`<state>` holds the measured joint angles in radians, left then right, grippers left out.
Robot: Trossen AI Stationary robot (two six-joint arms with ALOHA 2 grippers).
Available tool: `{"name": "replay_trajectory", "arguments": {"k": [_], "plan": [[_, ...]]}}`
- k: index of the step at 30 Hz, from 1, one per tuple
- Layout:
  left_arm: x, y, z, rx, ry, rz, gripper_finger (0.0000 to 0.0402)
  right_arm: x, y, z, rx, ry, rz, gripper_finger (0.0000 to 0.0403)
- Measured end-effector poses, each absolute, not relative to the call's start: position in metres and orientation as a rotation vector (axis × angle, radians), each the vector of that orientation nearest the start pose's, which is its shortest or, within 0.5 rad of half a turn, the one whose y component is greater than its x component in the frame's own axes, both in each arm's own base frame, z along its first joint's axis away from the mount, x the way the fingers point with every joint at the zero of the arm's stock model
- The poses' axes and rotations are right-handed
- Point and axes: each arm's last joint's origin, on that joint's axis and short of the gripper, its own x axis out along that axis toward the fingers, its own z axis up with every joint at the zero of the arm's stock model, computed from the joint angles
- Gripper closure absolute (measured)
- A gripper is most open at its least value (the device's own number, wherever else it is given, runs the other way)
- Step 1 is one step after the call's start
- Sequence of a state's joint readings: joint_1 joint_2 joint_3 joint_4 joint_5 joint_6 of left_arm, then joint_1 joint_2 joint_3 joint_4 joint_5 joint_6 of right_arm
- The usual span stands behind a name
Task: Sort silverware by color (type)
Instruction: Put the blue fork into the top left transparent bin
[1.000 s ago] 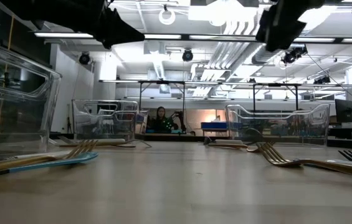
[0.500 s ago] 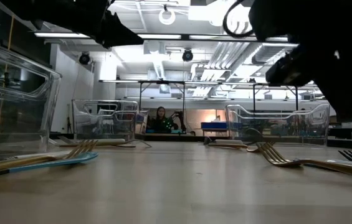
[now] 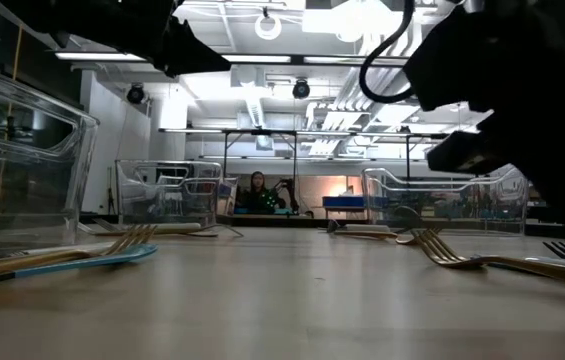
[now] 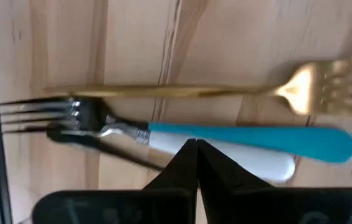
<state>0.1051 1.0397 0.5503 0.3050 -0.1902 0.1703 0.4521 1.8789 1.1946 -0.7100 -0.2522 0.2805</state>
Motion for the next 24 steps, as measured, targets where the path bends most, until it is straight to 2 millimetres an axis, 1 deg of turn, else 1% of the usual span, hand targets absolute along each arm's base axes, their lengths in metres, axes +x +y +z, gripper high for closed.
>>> {"name": "replay_trajectory", "arguments": {"k": [5,13,18,24], "plan": [[0.223,0.029,0.251,0.179,0.211,0.278,0.0401,0.308,0.158,0.146,0.064,1.495,0.393,0.0402],[0.223,0.029,0.251,0.184,0.212,0.277,0.0401,0.312,0.156,0.146,0.034,1.449,0.378,0.0402],[0.223,0.029,0.251,0.184,0.212,0.277,0.0401,0.317,0.150,0.146,0.010,1.414,0.335,0.0402],[0.223,0.029,0.251,0.184,0.212,0.277,0.0401,0.324,0.138,0.147,-0.001,1.381,0.246,0.0402]]}}
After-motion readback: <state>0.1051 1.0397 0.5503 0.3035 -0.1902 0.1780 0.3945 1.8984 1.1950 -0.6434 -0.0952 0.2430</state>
